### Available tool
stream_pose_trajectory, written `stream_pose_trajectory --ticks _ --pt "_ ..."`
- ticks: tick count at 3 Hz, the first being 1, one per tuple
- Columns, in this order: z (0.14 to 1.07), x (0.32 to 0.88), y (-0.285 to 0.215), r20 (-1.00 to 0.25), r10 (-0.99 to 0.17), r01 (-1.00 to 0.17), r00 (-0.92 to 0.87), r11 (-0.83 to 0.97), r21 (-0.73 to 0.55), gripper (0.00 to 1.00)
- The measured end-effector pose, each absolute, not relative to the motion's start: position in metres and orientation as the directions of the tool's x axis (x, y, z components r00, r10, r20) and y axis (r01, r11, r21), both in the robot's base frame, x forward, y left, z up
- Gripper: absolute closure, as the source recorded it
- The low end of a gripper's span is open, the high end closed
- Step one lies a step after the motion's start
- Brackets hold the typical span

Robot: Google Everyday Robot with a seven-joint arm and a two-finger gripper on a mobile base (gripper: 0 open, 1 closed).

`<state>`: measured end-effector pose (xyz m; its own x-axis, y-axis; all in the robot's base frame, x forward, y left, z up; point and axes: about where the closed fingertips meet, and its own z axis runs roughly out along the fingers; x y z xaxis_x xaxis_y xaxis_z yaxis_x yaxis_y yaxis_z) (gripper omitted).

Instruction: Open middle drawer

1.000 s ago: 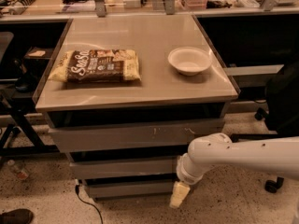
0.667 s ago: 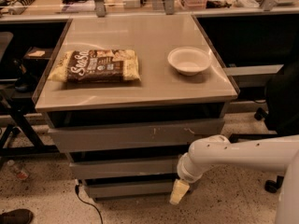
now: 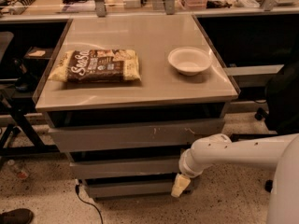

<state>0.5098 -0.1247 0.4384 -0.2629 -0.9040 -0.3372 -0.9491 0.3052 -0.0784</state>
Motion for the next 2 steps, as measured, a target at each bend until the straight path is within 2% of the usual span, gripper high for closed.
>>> stream_pose_trajectory --ticks 2 --pt "0.405 0.502 -0.116 -0.319 -0.91 -0.959 -0.264 0.284 -0.015 0.0"
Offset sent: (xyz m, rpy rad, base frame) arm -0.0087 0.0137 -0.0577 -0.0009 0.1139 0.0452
